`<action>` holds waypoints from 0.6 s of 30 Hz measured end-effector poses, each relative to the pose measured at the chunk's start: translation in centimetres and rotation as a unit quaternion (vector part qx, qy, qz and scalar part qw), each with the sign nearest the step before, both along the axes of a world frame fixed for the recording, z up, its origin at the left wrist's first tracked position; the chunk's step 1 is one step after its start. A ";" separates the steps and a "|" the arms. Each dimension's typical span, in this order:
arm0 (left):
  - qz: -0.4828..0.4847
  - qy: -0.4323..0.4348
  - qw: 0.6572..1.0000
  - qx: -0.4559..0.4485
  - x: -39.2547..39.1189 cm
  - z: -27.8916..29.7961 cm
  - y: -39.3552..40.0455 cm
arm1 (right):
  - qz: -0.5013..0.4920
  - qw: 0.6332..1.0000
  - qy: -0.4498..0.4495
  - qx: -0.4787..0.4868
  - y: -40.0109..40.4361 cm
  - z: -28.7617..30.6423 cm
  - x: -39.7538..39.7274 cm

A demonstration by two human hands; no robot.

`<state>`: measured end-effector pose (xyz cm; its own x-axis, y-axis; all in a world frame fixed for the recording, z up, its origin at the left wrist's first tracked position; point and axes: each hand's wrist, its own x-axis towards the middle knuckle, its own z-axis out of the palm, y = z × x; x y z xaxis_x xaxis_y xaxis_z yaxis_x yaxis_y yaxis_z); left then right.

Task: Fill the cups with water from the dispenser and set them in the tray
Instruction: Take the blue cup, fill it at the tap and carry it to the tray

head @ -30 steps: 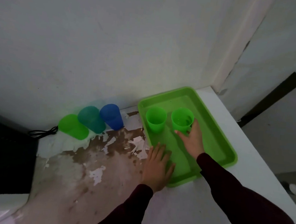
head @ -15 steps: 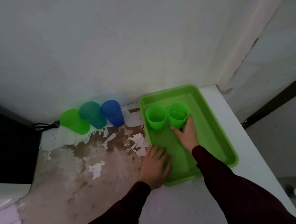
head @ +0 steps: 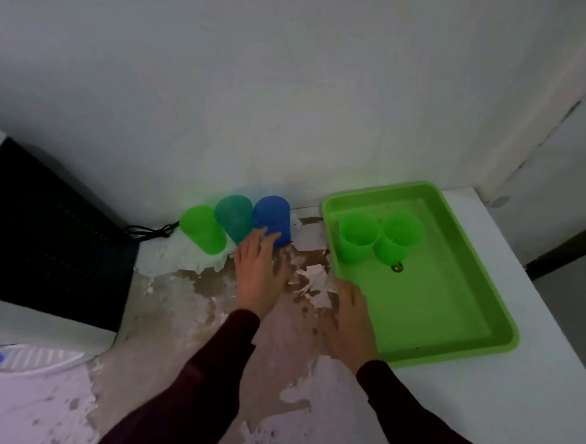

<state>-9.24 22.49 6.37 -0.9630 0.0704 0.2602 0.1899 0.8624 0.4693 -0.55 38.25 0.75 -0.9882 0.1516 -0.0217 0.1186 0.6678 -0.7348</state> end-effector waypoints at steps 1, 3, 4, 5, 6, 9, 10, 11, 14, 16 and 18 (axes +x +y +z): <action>-0.003 -0.002 0.999 -0.035 -1.5 0.5 -0.2 | 0.001 1.000 -0.007 0.030 -0.2 -0.2 0.0; -0.023 -0.038 0.992 -0.119 -4.4 1.1 -0.4 | 0.007 0.996 -0.025 0.083 -0.1 -0.8 0.2; -0.031 -0.060 0.984 -0.163 -5.6 1.3 -0.3 | 0.021 0.993 -0.028 0.109 -0.1 -1.1 0.5; -0.036 -0.081 0.976 -0.201 -6.8 1.4 -0.2 | 0.039 0.990 -0.027 0.134 0.0 -1.3 0.7; -0.039 -0.100 0.965 -0.237 -7.6 1.4 0.0 | 0.053 0.987 -0.023 0.151 0.0 -1.5 0.9; -0.055 -0.122 0.932 -0.338 -8.8 1.1 0.4 | 0.057 0.983 -0.012 0.176 0.1 -1.5 1.0; -0.055 -0.117 0.929 -0.348 -8.8 1.1 0.4 | 0.056 0.982 -0.011 0.181 0.1 -1.5 1.0; -0.050 -0.108 0.932 -0.341 -8.8 1.1 0.3 | 0.056 0.981 -0.012 0.184 0.0 -1.5 1.0; -0.034 -0.092 0.954 -0.283 -8.4 1.4 -0.1 | 0.058 0.981 -0.014 0.184 0.0 -1.6 0.9; -0.031 -0.090 0.971 -0.218 -7.1 2.0 -0.4 | 0.059 0.980 -0.017 0.191 0.0 -1.7 1.0; -0.033 -0.068 0.989 -0.126 -5.1 2.5 -0.9 | 0.064 0.977 -0.024 0.200 0.0 -1.8 0.9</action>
<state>-14.33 21.58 8.86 -0.9789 0.1806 0.0955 0.1999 0.9432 0.2652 0.39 38.25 -1.07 -0.9989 0.0326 -0.0323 0.0430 0.9124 -0.4071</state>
